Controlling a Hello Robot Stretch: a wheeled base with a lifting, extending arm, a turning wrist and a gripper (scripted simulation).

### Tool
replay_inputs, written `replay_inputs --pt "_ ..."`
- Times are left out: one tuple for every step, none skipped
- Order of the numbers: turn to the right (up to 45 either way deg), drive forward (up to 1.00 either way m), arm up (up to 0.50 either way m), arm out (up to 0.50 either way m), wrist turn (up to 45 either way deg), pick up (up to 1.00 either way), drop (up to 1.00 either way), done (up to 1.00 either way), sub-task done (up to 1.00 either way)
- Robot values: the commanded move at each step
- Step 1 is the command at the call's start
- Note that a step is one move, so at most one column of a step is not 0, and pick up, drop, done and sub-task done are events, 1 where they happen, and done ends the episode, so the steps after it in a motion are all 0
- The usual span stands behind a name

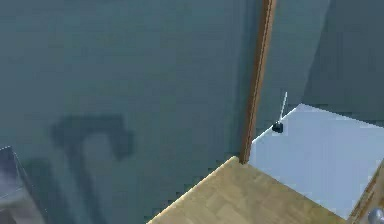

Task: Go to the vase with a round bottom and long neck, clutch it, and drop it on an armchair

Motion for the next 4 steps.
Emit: replay_inputs --pt "24.0 0.00 0.00 0.00 0.0 0.00 0.00 0.00 0.00" --pt "0.0 0.40 0.00 0.00 0.0 0.00 0.00 0.00 0.00" --pt "9.0 0.00 0.00 0.00 0.0 0.00 0.00 0.00 0.00" --pt "0.0 1.00 0.00 0.00 0.0 0.00 0.00 0.00 0.00"
